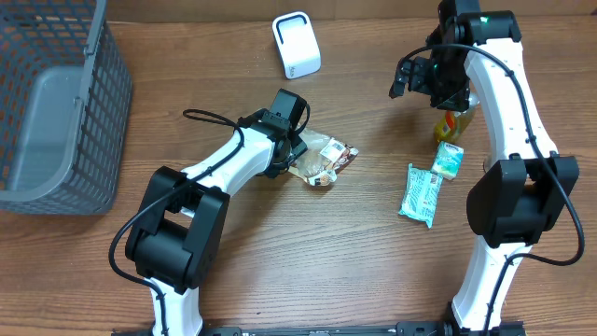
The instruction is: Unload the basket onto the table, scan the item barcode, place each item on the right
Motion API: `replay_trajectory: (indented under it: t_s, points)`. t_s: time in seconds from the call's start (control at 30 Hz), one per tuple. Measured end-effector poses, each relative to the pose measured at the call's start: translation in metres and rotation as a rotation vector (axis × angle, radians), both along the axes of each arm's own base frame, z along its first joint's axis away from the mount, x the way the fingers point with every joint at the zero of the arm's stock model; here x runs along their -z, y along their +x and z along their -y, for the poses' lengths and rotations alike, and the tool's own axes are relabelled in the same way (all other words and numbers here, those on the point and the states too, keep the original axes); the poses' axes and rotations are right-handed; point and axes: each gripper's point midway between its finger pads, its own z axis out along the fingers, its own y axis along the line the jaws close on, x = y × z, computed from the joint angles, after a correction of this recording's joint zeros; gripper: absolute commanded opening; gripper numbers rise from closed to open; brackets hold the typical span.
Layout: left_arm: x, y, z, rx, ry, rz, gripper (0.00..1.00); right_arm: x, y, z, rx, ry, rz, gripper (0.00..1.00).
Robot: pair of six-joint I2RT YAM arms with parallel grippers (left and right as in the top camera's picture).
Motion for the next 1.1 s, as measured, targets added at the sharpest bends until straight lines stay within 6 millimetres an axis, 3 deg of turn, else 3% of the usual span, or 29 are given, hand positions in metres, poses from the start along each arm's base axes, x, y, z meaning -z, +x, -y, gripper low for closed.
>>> replay_trajectory:
  t_s: [0.17, 0.43, 0.77, 1.1]
  points:
    - [-0.0003, 0.0009, 0.0003, 0.044, 0.013, 0.008, 0.44, 0.0000, 0.0001, 0.0000, 0.000, 0.000, 0.000, 1.00]
    - [-0.0002, 0.0007, 0.0001, 0.125, 0.040, 0.017, 0.51, 0.0000, 0.0001, -0.0001, 0.000, 0.000, 0.000, 1.00]
    - [-0.0001, 0.0006, -0.0001, 0.147, 0.048, 0.019, 0.50, 0.0000, 0.0001, 0.0000, 0.000, 0.000, 0.000, 1.00]
    - [-0.0009, 0.0013, 0.0004, 0.156, 0.049, 0.023, 0.26, 0.0000, 0.0000, 0.0001, 0.000, 0.000, 0.000, 1.00]
